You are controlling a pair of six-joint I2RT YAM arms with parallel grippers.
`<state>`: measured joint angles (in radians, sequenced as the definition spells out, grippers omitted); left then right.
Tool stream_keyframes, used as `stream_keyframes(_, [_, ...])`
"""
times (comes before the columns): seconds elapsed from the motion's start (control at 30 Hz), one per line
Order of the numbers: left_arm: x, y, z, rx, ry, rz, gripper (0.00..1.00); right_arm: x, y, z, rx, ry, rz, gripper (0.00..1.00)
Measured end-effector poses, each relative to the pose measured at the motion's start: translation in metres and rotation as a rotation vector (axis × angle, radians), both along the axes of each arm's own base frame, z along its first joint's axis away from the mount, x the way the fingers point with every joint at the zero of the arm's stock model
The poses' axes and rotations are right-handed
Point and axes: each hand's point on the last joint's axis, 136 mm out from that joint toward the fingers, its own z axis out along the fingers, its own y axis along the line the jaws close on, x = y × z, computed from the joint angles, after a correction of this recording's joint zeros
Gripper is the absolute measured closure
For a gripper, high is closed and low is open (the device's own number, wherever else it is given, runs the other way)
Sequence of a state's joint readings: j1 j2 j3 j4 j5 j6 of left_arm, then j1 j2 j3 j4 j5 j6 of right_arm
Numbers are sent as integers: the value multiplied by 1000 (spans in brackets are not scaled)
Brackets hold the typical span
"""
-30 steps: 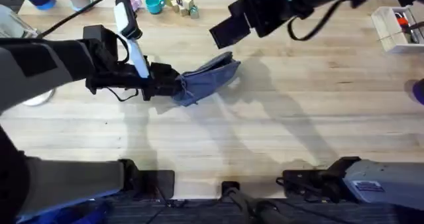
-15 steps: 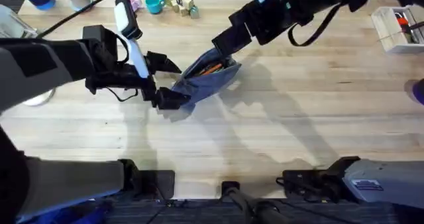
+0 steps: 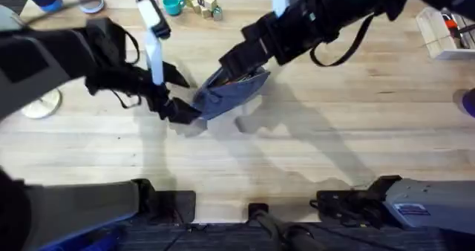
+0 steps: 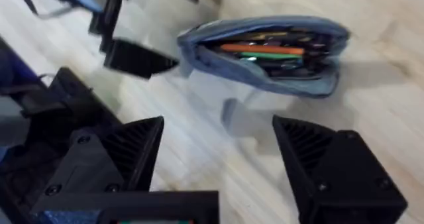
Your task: Unzip the bag, pick up the pens from the table one at a time and place them inside, then zip the bag closed.
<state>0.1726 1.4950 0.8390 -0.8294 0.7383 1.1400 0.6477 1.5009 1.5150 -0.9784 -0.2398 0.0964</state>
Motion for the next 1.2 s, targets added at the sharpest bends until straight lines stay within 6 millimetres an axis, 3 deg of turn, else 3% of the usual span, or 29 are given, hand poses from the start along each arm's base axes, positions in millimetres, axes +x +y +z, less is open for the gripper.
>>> stream_keyframes(0.27, [29, 23, 51, 161, -164, 24, 5, -26, 21, -3, -34, -5, 75, 4])
stream_keyframes(0.43, [31, 26, 64, 186, -206, 31, 6, -35, 27, -5, -73, -30, 76, 4])
stream_keyframes(0.57, [24, 28, 66, 191, -188, 37, 6, -39, 33, -8, -73, -33, 61, 4])
stream_keyframes(0.8, [1, 39, 74, 174, -168, 37, 6, -39, 31, -43, -101, 1, 25, 4])
stream_keyframes(1.0, [-19, 51, 94, 76, -257, 15, 6, -35, 36, -44, -77, -14, 15, 4])
stream_keyframes(1.2, [-21, 51, 101, 43, -337, -34, 6, -33, 38, -46, -69, -17, 10, 4])
